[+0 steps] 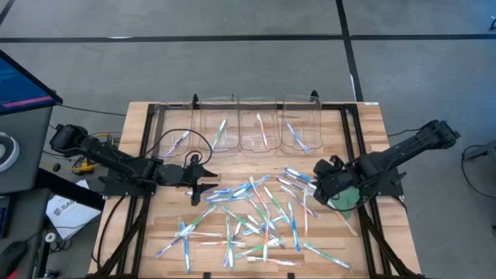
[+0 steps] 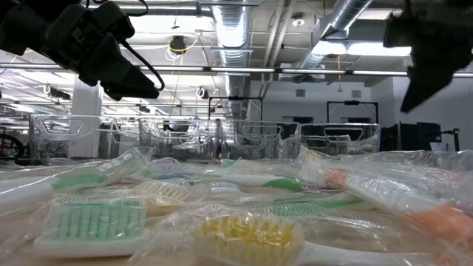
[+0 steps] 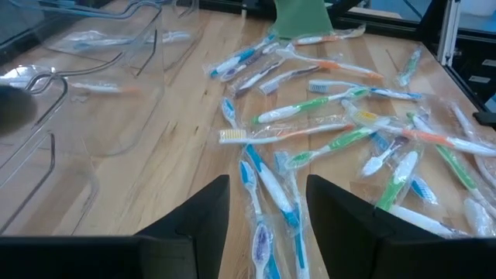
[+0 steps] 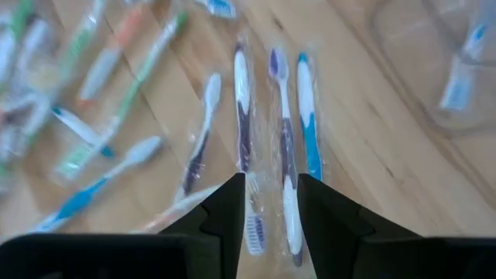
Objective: Pick & Place Toothbrushes
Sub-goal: Put the blue toothbrush into the right transparent bin
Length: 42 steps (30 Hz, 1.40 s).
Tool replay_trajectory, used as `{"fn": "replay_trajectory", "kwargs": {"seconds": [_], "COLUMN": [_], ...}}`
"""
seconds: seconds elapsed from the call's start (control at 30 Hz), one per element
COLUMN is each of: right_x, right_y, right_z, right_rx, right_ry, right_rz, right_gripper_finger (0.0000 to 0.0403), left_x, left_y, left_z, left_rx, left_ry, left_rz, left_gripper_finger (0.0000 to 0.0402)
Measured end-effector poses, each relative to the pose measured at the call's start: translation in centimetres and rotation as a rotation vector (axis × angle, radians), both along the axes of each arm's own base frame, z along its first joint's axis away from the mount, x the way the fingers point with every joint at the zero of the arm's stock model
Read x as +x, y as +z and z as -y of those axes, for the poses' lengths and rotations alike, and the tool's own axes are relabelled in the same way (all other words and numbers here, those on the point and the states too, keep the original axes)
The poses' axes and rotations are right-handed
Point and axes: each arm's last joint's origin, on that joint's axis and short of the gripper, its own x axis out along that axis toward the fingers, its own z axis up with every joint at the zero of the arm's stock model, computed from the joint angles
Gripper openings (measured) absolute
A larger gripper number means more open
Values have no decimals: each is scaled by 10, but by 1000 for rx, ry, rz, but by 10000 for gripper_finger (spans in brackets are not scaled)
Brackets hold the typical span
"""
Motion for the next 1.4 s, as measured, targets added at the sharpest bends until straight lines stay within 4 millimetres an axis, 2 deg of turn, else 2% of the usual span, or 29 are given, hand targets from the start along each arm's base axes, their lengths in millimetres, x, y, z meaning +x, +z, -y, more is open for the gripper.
{"fn": "replay_trajectory", "kwargs": {"seconds": [0.17,0.37,0.53,0.7,1.23,1.4], "right_x": [6,25,41,49,62,67], "right_y": [-19,-35,-52,-66,-92,-89], "right_z": [3,3,7,15,33,33], "right_rx": [-36,-118,-157,-179,-151,-123], "right_ry": [7,100,113,100,23,27], "right_rz": [-38,-99,-146,-213,-320,-316], "right_gripper_finger": [113,113,113,113,112,80], "left_x": [0,0,0,1,1,1], "left_y": [1,1,1,1,2,2], "left_z": [0,0,0,0,0,0], "left_rx": [-3,-3,-3,-7,-8,-8], "left_ry": [0,0,0,1,1,1], "left_rz": [12,14,14,15,21,21], "left_gripper_finger": [166,164,166,163,165,166]}}
